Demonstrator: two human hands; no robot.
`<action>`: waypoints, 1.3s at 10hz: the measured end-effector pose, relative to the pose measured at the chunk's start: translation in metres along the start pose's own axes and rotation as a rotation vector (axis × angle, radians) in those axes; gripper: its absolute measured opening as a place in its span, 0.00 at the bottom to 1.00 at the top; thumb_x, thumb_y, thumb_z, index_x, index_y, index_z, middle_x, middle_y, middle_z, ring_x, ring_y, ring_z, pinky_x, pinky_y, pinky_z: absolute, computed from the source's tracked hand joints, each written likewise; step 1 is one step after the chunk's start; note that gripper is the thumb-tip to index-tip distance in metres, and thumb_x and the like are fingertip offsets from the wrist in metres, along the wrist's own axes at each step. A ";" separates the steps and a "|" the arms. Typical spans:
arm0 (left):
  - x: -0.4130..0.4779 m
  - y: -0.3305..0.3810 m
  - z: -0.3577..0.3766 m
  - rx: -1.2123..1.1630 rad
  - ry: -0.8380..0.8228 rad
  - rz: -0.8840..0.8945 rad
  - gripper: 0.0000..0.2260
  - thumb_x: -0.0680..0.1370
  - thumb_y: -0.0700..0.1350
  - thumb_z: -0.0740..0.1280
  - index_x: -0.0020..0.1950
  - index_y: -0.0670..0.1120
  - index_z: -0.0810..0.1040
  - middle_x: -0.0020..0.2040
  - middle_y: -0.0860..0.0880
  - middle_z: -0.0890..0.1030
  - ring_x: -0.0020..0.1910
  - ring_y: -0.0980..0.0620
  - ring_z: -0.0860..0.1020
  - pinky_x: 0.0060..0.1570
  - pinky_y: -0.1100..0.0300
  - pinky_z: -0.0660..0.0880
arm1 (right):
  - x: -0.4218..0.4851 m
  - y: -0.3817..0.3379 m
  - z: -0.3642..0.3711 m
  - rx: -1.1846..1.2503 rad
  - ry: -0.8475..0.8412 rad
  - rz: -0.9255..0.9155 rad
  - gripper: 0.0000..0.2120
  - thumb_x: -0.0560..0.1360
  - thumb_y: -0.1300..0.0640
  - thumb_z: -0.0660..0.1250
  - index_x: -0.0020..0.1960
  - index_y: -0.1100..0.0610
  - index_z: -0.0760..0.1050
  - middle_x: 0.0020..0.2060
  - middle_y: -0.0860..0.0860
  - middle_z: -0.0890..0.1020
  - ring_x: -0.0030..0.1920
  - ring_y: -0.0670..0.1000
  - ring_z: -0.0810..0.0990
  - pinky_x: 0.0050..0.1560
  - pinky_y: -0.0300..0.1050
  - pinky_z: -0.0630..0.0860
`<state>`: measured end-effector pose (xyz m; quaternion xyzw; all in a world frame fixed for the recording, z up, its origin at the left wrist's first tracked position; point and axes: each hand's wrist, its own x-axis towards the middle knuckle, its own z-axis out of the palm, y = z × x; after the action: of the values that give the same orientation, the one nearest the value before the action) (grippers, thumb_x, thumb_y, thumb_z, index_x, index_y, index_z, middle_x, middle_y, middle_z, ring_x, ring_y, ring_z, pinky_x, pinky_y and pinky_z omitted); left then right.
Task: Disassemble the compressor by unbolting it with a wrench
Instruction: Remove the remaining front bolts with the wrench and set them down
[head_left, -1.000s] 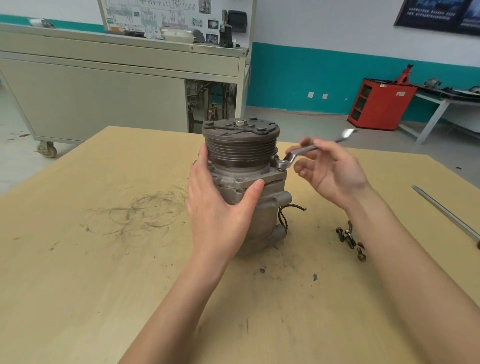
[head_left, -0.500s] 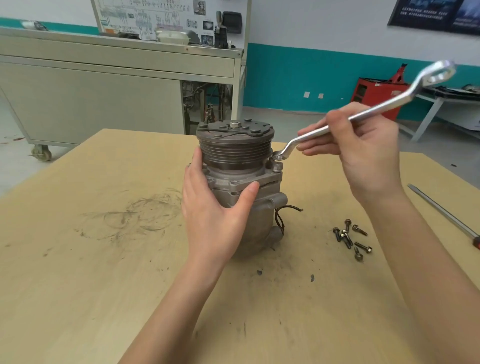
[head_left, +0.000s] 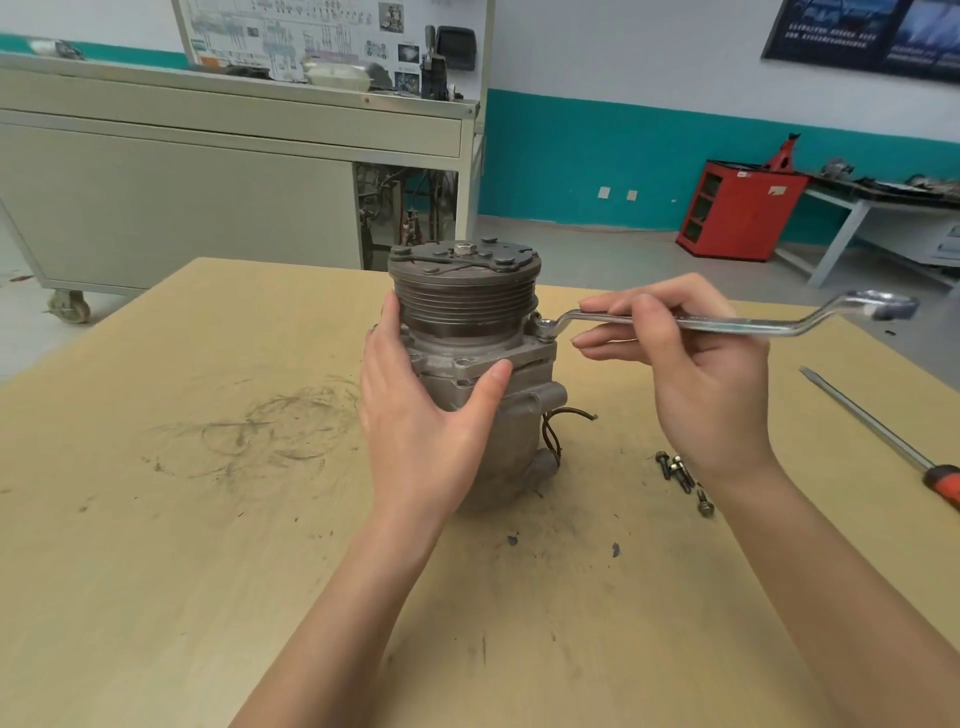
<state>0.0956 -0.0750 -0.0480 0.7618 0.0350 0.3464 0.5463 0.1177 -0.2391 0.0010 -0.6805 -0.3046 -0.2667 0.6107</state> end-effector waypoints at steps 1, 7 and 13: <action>0.000 0.000 0.000 0.000 -0.002 0.000 0.42 0.69 0.60 0.69 0.78 0.51 0.55 0.74 0.53 0.64 0.74 0.54 0.61 0.73 0.46 0.61 | 0.006 0.005 -0.002 0.127 0.010 0.098 0.08 0.79 0.60 0.56 0.45 0.58 0.73 0.43 0.52 0.85 0.38 0.55 0.85 0.40 0.44 0.81; 0.000 0.000 0.000 -0.013 -0.004 0.001 0.42 0.69 0.59 0.69 0.78 0.49 0.56 0.73 0.52 0.65 0.73 0.54 0.62 0.72 0.47 0.63 | 0.065 0.051 -0.004 0.661 0.038 0.620 0.19 0.81 0.54 0.59 0.36 0.60 0.80 0.33 0.56 0.84 0.30 0.47 0.83 0.30 0.33 0.77; 0.000 -0.002 0.001 -0.013 0.008 0.021 0.41 0.70 0.58 0.69 0.78 0.49 0.56 0.73 0.52 0.65 0.73 0.54 0.63 0.72 0.48 0.62 | -0.004 -0.005 -0.009 -0.168 -0.096 -0.075 0.05 0.78 0.55 0.61 0.50 0.54 0.76 0.48 0.54 0.83 0.48 0.50 0.84 0.49 0.53 0.81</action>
<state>0.0971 -0.0748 -0.0497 0.7572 0.0270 0.3555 0.5473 0.1113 -0.2475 0.0026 -0.7295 -0.3353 -0.2810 0.5257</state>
